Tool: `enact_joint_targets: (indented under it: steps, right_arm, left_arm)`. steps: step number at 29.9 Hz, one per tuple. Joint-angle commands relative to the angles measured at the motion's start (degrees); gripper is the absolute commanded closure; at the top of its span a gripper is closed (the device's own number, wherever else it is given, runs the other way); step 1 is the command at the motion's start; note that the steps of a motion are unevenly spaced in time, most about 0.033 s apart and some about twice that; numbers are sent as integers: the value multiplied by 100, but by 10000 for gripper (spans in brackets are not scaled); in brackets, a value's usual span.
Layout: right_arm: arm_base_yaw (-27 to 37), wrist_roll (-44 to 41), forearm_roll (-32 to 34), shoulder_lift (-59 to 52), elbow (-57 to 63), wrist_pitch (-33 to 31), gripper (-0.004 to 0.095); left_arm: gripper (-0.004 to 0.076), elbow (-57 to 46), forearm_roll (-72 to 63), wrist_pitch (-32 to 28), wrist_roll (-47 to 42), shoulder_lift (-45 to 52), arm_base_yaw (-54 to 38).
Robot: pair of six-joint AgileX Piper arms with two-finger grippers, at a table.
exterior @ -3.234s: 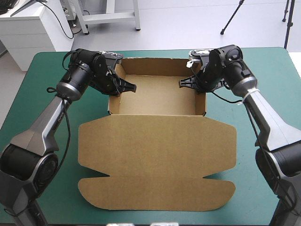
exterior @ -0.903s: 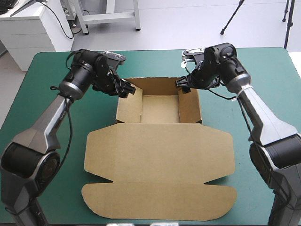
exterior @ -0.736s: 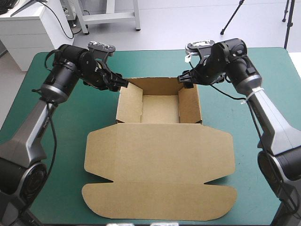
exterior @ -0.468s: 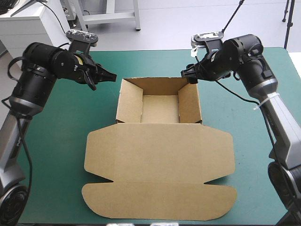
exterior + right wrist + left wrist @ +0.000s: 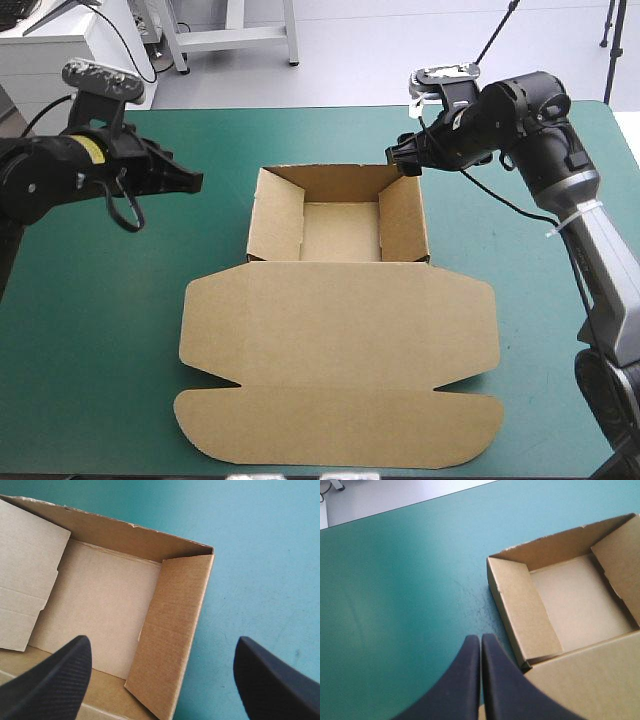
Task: Fold the box
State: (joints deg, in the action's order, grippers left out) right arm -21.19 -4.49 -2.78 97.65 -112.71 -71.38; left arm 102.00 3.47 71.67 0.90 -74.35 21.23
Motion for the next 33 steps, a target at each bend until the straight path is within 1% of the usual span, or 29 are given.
enact_joint_targets:
  steps: [1,13,18,22,27,33]
  right_arm:
    - [-4,10,29,-275,-187,-6,184]
    - [-4,10,95,115,-187,-6,184]
    - [-4,10,123,452,-187,-6,183]
    - [-4,10,278,745,-187,-6,184]
    - [-4,-119,324,1158,-187,-6,184]
    - [8,-119,328,1604,-187,-6,184]
  left_arm:
    - [734,-518,22,222,62,683,13]
    - [734,-3205,35,148,62,2519,13]
    - [734,-4053,35,98,62,3156,13]
    - [734,-4728,14,73,62,3643,13]
    - [734,-5207,14,-69,43,4079,13]
    - [734,-5292,14,-82,43,4253,13]
